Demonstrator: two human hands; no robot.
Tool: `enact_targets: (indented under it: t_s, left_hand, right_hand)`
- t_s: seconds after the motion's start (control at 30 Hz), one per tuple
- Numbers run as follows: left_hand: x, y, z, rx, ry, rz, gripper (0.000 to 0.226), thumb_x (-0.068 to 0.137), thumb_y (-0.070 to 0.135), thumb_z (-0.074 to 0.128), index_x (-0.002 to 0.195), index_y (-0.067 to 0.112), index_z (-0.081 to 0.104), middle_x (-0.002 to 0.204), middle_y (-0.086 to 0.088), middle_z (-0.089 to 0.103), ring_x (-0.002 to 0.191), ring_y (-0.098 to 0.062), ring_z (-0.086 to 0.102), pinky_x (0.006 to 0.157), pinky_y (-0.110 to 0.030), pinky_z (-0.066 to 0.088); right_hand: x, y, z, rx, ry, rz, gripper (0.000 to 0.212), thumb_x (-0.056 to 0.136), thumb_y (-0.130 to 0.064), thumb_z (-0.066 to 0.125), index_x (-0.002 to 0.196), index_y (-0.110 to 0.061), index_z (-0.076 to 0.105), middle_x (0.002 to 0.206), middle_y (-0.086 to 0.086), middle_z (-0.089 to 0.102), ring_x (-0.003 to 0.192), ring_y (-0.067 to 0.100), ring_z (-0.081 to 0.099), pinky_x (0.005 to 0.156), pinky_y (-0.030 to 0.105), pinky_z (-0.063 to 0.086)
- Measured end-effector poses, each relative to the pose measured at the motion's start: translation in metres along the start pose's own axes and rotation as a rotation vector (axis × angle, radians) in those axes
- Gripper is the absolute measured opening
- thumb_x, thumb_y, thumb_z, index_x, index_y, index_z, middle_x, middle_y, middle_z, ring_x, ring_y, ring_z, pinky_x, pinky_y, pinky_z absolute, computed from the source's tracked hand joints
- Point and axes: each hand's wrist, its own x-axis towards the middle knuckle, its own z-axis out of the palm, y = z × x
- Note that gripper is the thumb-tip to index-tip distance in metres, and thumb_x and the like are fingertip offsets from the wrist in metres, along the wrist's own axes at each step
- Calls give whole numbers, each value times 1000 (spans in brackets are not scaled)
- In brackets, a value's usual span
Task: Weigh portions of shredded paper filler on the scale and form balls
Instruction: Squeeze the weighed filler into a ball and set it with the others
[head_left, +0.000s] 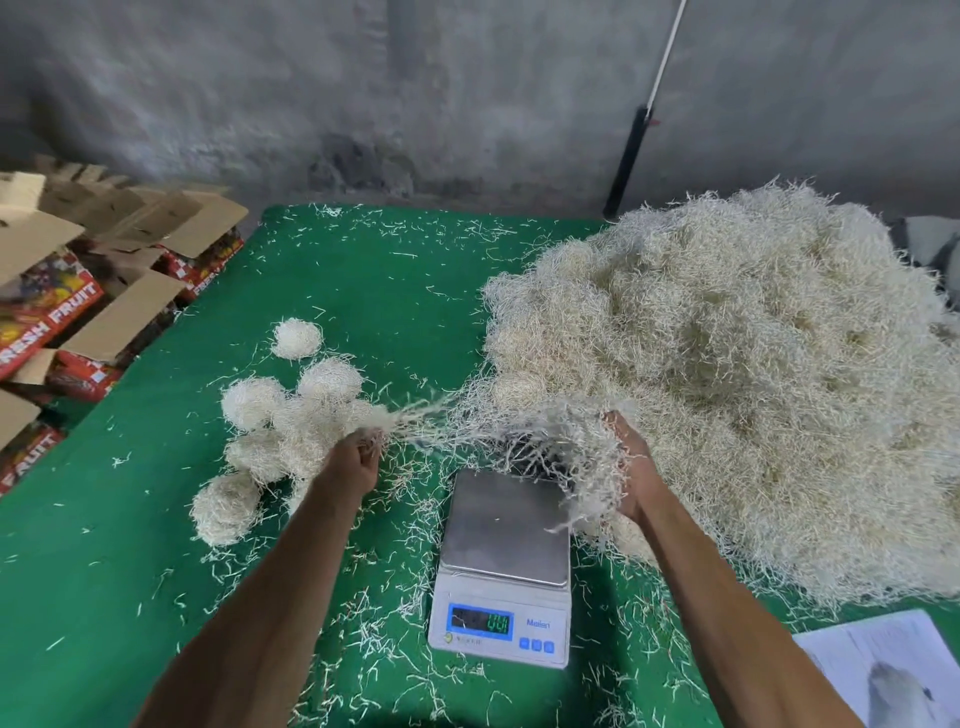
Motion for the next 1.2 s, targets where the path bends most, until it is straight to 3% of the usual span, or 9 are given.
enact_targets:
  t_s: [0.13, 0.27, 0.43, 0.53, 0.63, 0.73, 0.83, 1.0, 1.2]
  left_hand:
    - [-2, -5, 3, -104, -18, -122, 45, 105, 23, 48, 144, 1, 45, 104, -23, 63, 79, -19, 63, 59, -18, 55]
    - [-2, -5, 12, -163, -17, -192, 41, 108, 18, 41, 136, -11, 50, 74, -3, 43, 53, -7, 53, 39, -8, 40]
    - [2, 27, 24, -90, -75, -99, 46, 105, 30, 50, 135, -5, 53, 101, -21, 66, 76, -20, 65, 56, -14, 52]
    - [21, 76, 35, -75, -35, -12, 43, 102, 29, 56, 123, -8, 56, 79, -9, 59, 60, -13, 58, 38, -11, 43]
    - [38, 117, 37, -429, -39, -135, 47, 103, 25, 54, 139, -3, 45, 98, -14, 61, 76, -16, 62, 43, -12, 48]
    - [44, 143, 34, -928, -230, -199, 57, 106, 26, 46, 154, 2, 26, 147, -22, 47, 131, -31, 53, 92, -31, 58]
    - [46, 143, 47, -934, -559, -279, 50, 105, 21, 47, 152, 10, 36, 158, -18, 35, 144, -34, 37, 116, -50, 37]
    - [33, 118, 71, -628, -736, -304, 30, 93, 29, 70, 122, 22, 64, 150, -11, 46, 130, -30, 49, 105, -58, 44]
    - [7, 104, 86, -607, -925, -370, 83, 67, 64, 85, 130, 21, 53, 135, -13, 57, 119, -37, 59, 79, -53, 57]
  right_hand:
    - [1, 1, -11, 38, 48, -32, 30, 109, -40, 43, 107, -21, 66, 120, 3, 60, 116, 26, 56, 91, 51, 50]
    - [6, 7, -23, 136, 90, 7, 64, 102, -55, 48, 154, -17, 44, 154, 21, 46, 139, 43, 48, 110, 56, 39]
    - [14, 16, -29, 117, 14, -2, 24, 105, -46, 49, 104, -27, 63, 99, -8, 70, 69, 14, 76, 66, 37, 58]
    - [18, 18, -26, 128, 10, 0, 25, 107, -42, 45, 107, -23, 61, 79, -2, 79, 68, 14, 77, 53, 32, 61]
    - [19, 17, -29, 149, -7, -26, 32, 99, -46, 52, 116, -20, 62, 91, 4, 79, 81, 22, 77, 61, 39, 61]
    - [21, 16, -34, 151, -9, -47, 33, 93, -48, 55, 112, -22, 62, 85, 0, 80, 79, 19, 78, 58, 37, 63]
    - [27, 19, -32, 84, 63, 0, 59, 96, -50, 59, 139, -9, 57, 131, 22, 68, 123, 46, 62, 98, 61, 54]
    - [17, 21, -4, -149, 16, -11, 129, 65, -73, 82, 160, -3, 29, 155, 25, 42, 138, 44, 47, 115, 62, 37]
    - [2, 26, 19, -384, -293, -92, 69, 96, -78, 45, 131, -22, 67, 119, 13, 74, 116, 32, 71, 101, 59, 53]
